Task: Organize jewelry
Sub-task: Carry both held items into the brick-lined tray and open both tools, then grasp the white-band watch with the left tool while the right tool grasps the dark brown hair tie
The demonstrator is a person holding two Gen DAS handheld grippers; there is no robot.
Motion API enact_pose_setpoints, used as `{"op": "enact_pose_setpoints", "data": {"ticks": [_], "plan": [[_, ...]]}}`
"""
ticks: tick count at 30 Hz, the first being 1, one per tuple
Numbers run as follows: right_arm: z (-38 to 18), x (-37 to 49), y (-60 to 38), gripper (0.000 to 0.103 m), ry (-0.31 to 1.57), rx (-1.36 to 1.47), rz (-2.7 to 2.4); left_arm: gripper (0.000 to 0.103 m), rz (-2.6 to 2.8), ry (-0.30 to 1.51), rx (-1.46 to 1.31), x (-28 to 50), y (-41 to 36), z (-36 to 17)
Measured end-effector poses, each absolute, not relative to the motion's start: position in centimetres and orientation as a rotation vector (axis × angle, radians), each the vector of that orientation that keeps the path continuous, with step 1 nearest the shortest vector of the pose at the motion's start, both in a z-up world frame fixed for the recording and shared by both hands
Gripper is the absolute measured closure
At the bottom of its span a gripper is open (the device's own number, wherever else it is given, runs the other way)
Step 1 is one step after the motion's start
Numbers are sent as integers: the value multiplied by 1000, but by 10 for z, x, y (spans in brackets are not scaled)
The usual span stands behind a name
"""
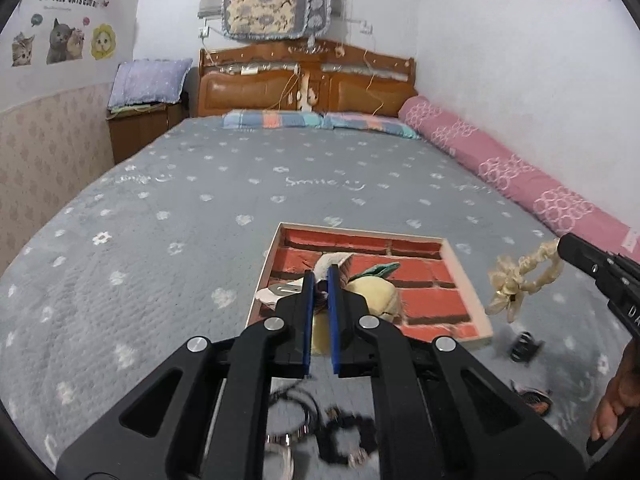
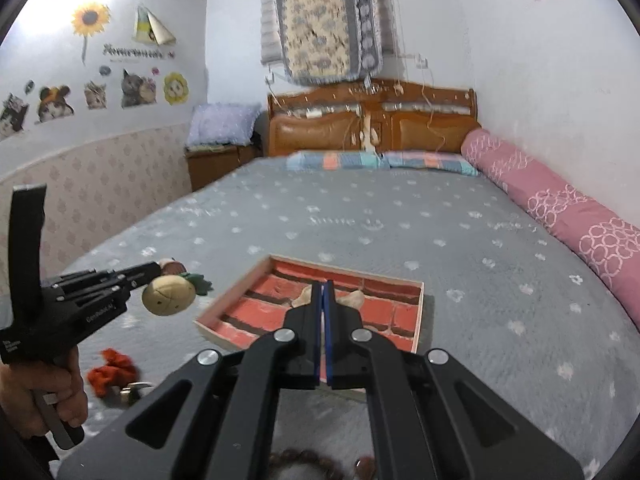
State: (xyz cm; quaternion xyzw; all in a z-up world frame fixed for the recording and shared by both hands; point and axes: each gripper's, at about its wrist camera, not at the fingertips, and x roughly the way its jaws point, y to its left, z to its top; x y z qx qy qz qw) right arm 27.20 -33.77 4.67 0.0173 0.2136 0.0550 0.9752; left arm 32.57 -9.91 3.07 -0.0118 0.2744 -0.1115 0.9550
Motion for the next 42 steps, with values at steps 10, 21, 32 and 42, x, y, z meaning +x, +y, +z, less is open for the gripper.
{"op": "enact_pose_setpoints", "data": {"ticks": [10,21,32,42], "plan": [[-46,397,-360,102,641,67,43,96,-216,770,-10,434,-111,-53],[-58,423,-383,54,680,57,-40,60,-268,748,-21,442,-116,-41],[25,320,-402,32,497,110,-27,52,-262,604,-73,367,-73,39],[9,127,-407,31,426,29,-111,41,-151,494,-4,188,-5,27]]}}
